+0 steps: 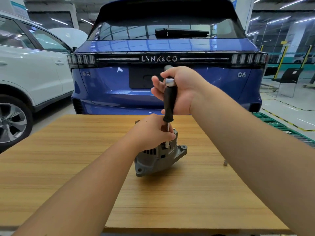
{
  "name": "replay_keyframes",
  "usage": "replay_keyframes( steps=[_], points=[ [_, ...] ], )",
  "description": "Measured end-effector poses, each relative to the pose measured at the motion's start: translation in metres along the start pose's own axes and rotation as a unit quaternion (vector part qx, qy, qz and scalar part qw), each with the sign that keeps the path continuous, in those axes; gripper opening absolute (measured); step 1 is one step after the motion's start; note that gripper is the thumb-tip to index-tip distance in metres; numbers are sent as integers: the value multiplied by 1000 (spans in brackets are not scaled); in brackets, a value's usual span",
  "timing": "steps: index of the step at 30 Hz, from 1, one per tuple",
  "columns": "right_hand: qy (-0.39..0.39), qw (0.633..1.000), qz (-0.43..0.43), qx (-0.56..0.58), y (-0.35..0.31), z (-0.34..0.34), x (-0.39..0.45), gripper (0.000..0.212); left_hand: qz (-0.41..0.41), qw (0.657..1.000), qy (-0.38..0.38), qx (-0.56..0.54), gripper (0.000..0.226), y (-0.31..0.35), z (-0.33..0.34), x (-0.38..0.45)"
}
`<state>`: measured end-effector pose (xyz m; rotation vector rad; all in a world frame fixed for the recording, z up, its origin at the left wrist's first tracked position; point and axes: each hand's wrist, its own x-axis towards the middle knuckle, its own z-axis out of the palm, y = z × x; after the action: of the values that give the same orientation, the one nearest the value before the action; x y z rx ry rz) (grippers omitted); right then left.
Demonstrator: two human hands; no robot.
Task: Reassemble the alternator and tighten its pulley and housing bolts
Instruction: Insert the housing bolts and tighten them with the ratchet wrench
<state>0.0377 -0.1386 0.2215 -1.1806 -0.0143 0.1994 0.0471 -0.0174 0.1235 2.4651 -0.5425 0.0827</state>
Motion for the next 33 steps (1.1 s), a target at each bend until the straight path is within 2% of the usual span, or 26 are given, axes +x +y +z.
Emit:
replay_keyframes(
  steps=[1,3,7,9,10,11,13,16,17,19,22,25,29,33],
  points=[
    [13,999,-14,36,4,0,2,20,1,1000,1,-1,10,0,0,0],
    [31,995,-55,75,12,-2,6,10,1,1000,7,-9,12,-2,0,1],
    [42,970,-192,146,32,-4,9,28,-3,1000,4,-12,12,-2,1,3],
    [47,949,-280,135,43,-6,10,26,-6,1000,-9,-12,7,-2,0,3],
    [61,936,-336,86,49,-7,10,22,-8,1000,-13,-16,6,-2,-1,3],
    [84,910,-405,10,55,-9,9,17,-9,1000,-15,-17,6,-1,-2,3],
    [120,811,-548,-164,64,-16,10,3,0,1000,-28,-3,9,0,-2,4],
    [142,645,-656,-365,67,-22,14,19,23,999,-38,30,7,1,-1,5],
    [136,608,-668,-408,65,-22,14,22,25,998,-37,34,8,1,-1,5],
    [90,578,-669,-459,56,-23,13,27,23,999,-31,32,13,-1,-2,5],
    [-7,600,-610,-517,46,-33,9,40,14,999,-27,21,15,-3,-2,5],
    [-38,610,-558,-562,36,-48,8,44,-1,999,-34,16,17,-2,-1,7],
    [-64,590,-534,-603,17,-50,6,41,-14,999,-37,12,24,-1,0,6],
    [-62,539,-489,-683,-1,-36,0,36,-7,999,-38,2,21,2,-1,3]
  ],
)
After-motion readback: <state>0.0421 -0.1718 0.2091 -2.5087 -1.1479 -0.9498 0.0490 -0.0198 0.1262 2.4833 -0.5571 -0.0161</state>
